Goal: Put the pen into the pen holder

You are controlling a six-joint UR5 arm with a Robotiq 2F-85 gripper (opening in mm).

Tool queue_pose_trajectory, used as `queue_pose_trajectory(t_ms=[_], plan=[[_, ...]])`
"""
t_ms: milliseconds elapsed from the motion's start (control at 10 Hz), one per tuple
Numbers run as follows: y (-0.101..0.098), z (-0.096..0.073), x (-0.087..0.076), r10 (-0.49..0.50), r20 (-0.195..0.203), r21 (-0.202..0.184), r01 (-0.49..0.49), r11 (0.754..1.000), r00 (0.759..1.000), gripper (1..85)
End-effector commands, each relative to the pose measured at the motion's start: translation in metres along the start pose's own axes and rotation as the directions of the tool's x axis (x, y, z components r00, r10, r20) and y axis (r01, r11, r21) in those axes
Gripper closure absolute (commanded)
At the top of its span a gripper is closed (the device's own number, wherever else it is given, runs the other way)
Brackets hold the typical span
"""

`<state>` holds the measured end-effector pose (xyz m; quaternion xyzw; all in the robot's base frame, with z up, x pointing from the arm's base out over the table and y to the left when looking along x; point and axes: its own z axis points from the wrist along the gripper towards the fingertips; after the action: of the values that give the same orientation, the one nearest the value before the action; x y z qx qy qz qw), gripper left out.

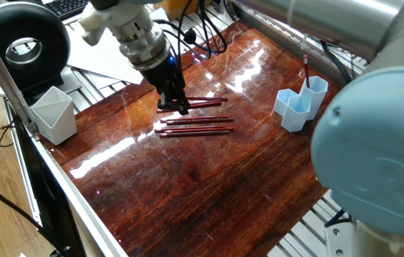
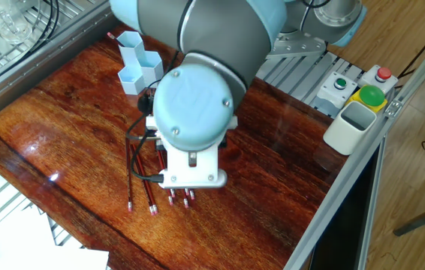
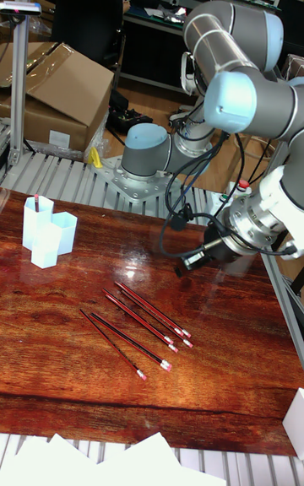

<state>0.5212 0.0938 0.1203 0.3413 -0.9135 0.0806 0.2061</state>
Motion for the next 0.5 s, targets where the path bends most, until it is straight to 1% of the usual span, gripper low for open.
queue_pose_trajectory(t_ms=[0,100,200,300,400], plan=[[0.015,-0.003,0.021,-0.057,-0.082,-0.064,0.052,0.997,0.995,51.7],[0.018,-0.004,0.023,-0.056,-0.089,-0.076,0.049,0.996,0.994,51.7],[0.011,0.000,0.020,-0.062,-0.087,-0.056,0.058,0.997,0.994,51.3],[-0.005,0.026,-0.009,-0.071,-0.061,-0.021,0.070,0.997,0.996,51.0],[-0.012,0.043,-0.029,-0.070,-0.058,-0.010,0.070,0.998,0.996,51.0]])
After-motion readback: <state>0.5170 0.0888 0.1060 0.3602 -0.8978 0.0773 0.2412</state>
